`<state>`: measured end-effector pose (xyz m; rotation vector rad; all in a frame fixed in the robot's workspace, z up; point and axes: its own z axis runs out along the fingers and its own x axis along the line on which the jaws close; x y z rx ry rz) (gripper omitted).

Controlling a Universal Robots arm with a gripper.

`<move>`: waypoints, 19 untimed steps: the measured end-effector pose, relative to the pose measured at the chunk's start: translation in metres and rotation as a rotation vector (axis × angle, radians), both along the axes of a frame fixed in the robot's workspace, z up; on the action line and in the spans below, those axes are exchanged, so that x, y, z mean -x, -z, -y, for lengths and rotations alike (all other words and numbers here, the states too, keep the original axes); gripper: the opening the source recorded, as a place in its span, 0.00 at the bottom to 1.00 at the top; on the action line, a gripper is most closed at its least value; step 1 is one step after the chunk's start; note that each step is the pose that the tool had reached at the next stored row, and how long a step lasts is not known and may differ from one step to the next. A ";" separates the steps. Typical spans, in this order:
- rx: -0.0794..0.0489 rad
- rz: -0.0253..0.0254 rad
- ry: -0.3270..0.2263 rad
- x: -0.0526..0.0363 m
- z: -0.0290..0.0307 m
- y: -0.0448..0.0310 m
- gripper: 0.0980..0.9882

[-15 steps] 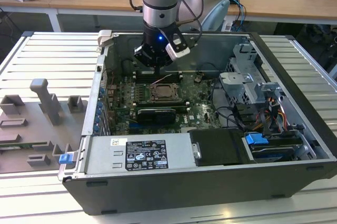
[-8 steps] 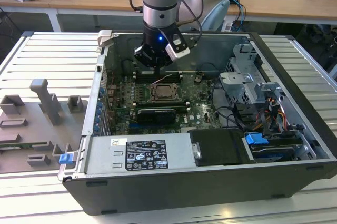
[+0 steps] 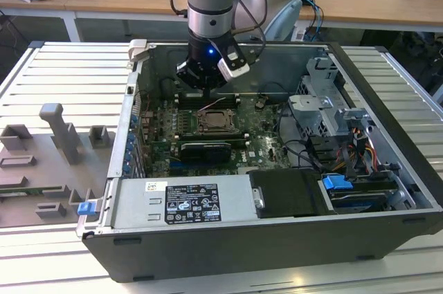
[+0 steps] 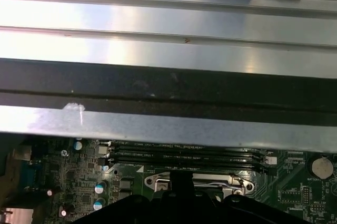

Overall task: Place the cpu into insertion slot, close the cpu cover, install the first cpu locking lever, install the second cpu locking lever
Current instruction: 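Install the first cpu locking lever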

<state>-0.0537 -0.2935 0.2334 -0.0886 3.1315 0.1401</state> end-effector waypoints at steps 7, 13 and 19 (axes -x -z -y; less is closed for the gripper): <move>-0.001 -0.0001 0.001 -0.0053 -0.0006 0.0050 0.01; -0.001 -0.0001 0.001 -0.0096 -0.0035 0.0090 0.01; -0.001 0.0000 0.001 -0.0171 -0.0060 0.0151 0.01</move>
